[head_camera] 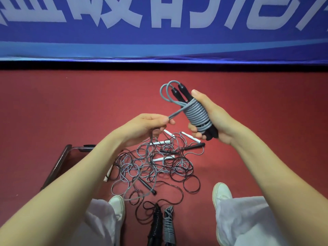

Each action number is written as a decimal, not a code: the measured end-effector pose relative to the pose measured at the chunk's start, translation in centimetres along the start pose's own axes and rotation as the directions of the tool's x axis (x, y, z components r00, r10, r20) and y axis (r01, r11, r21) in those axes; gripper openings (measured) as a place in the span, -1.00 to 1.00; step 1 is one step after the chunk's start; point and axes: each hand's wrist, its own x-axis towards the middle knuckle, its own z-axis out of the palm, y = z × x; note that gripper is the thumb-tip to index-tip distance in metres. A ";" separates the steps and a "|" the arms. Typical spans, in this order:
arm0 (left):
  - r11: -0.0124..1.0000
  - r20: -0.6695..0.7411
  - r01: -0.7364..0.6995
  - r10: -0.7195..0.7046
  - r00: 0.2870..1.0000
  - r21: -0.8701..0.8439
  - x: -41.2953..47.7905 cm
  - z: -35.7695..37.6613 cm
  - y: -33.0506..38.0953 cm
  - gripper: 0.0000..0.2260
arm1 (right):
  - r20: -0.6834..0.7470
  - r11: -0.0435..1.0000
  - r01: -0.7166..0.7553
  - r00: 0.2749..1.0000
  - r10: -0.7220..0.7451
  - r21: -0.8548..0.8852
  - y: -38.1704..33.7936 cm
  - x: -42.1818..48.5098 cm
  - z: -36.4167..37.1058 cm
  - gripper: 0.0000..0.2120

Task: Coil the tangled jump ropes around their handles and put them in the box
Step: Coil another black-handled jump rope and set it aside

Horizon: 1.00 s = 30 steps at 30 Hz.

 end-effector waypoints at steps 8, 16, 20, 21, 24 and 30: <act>0.872 0.000 -0.039 0.044 0.999 0.488 -0.7 -0.4 1.6 -0.93 | 0.190 0.763 -0.187 0.907 0.377 -0.619 1.1 -1.4 1.7 -0.30; 0.955 -0.260 -0.036 0.116 0.959 0.295 0.0 2.8 1.1 -0.79 | -0.418 0.292 -0.355 0.887 -0.195 -0.888 1.5 0.7 1.6 -0.31; 0.993 -0.250 -0.025 -0.004 0.968 -0.114 0.2 3.3 1.6 -0.88 | -0.457 0.584 -0.232 0.847 -0.271 -0.778 1.1 0.8 0.2 -0.41; 0.983 -0.230 0.005 -0.048 0.972 -0.181 0.2 3.2 1.6 -0.91 | -0.453 0.652 -0.183 0.848 -0.274 -0.736 1.1 0.8 0.0 -0.40; 0.963 -0.111 0.084 -0.116 0.987 -0.256 0.1 2.8 1.6 -0.97 | -0.409 0.786 -0.022 0.862 -0.298 -0.618 1.2 0.9 0.1 -0.45; 0.974 -0.079 -0.038 0.021 0.997 -0.223 -0.1 2.6 1.8 -0.75 | -0.255 0.942 0.165 0.936 -0.243 -0.292 0.7 0.5 0.9 -0.44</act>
